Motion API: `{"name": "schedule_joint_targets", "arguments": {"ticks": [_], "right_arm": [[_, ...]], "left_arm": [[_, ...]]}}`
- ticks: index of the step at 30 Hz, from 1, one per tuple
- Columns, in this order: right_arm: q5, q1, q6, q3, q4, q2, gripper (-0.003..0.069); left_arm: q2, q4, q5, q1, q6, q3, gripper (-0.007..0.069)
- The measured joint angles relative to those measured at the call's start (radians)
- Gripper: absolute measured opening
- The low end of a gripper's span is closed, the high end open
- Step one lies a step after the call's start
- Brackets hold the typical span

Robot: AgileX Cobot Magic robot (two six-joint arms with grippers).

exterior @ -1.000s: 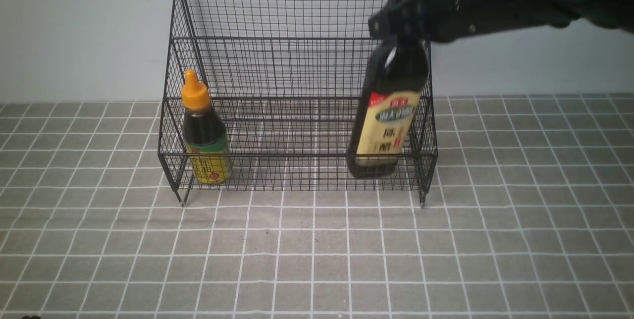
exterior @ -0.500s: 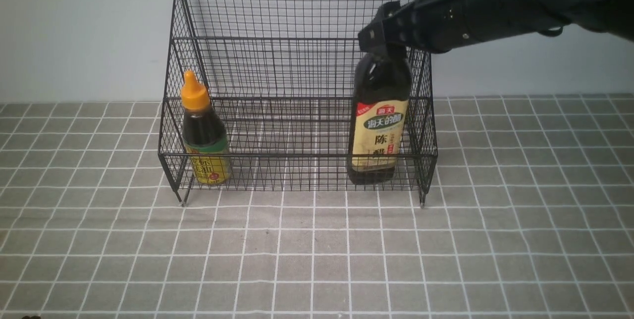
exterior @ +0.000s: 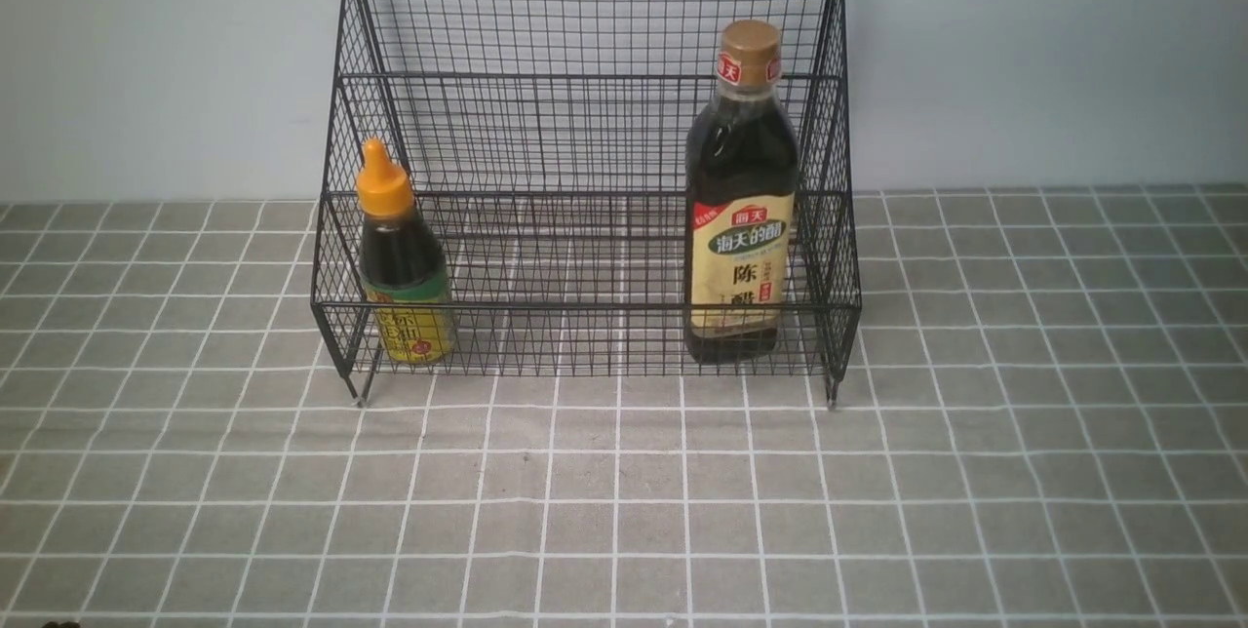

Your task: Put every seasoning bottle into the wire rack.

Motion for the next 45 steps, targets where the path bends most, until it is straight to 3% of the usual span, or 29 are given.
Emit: {"name": "schedule_joint_targets", "arguments": {"ticks": [3, 6, 9, 16, 21, 27, 32, 38, 45], "right_arm": [[0.126, 0.000, 0.093, -0.002, -0.189, -0.112, 0.0192], [0.242, -0.001, 0.220, 0.000, -0.328, -0.194, 0.0047], [0.298, -0.001, 0.329, 0.043, -0.421, -0.291, 0.0001], [0.130, -0.002, 0.424, 0.398, -0.458, -0.701, -0.0012], [-0.180, -0.002, 0.424, 0.759, -0.421, -1.016, -0.0013], [-0.388, -0.002, 0.409, 1.001, -0.405, -1.284, -0.0013], [-0.421, -0.002, 0.399, 1.119, -0.446, -1.442, -0.0013], [-0.423, -0.022, 0.357, 1.282, -0.660, -1.495, -0.0013], [-0.417, -0.238, 0.490, 1.544, -0.702, -1.516, -0.0013]], "left_arm": [[0.000, 0.000, 0.000, 0.000, 0.000, 0.000, -0.0007], [0.000, 0.000, 0.000, 0.000, 0.000, 0.000, -0.0007], [0.000, 0.000, 0.000, 0.000, 0.000, 0.000, -0.0007], [0.000, 0.000, 0.000, 0.000, 0.000, 0.000, -0.0007], [0.000, 0.000, 0.000, 0.000, 0.000, 0.000, -0.0007], [0.000, 0.000, 0.000, 0.000, 0.000, 0.000, -0.0007], [0.000, 0.000, 0.000, 0.000, 0.000, 0.000, -0.0007], [0.000, 0.000, 0.000, 0.000, 0.000, 0.000, -0.0007], [0.000, 0.000, 0.000, 0.000, 0.000, 0.000, -0.0007]]}}
